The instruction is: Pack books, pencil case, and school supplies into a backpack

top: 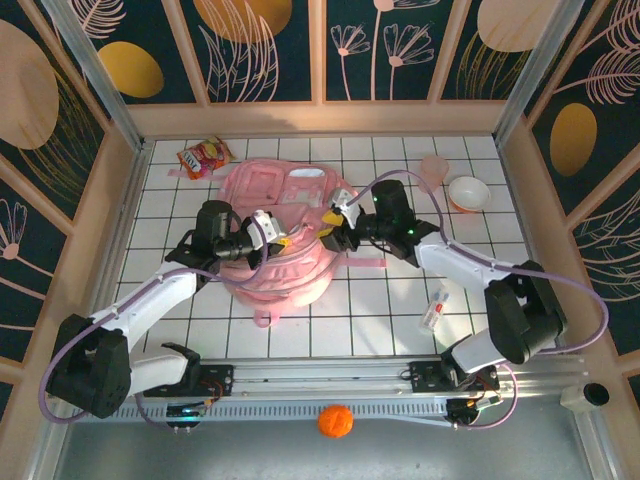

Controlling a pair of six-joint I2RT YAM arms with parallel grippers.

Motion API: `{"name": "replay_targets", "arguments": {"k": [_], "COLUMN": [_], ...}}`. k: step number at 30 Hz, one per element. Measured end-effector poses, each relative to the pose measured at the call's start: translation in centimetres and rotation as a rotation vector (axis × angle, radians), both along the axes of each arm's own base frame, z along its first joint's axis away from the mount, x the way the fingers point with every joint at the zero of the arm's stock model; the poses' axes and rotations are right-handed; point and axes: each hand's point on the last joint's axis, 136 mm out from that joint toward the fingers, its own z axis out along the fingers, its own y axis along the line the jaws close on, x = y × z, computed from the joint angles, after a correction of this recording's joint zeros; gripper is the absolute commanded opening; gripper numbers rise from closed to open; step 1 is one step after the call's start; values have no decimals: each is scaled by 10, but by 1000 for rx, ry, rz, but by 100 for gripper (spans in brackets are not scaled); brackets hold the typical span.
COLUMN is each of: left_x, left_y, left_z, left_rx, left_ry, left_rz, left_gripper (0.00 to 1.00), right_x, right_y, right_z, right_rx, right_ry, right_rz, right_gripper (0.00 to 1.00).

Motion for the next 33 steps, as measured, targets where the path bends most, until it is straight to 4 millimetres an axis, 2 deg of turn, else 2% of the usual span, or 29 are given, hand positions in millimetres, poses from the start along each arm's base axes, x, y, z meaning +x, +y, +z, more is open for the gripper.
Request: {"name": "replay_targets", "arguments": {"k": [10,17,19,23,28,33], "left_x": [-2,-2,-2,-1,-1,-2], "left_y": [-2,-4,-5,-5,-7,-8], "left_z": [-1,-3,-4,-5,-8,-11], "left_rx": [-6,-7,-7,-5,5,14], "left_ry": [7,15,19,27,36,43], "left_rz": [-15,-27,-32,-33,-37,-37], "left_gripper": [0,0,0,0,0,0], "right_x": [7,-2,0,5,5,3], "right_y": [16,26,28,31,26,24], "right_z": [-10,-21,-21,-22,-27,-31], "right_rx": [-5,-16,-16,-27,-52,-67], "right_ry": [21,27,22,13,6,23], "right_rz": [58,124,134,154,166,172], "right_gripper": [51,50,46,33,11,0]}}
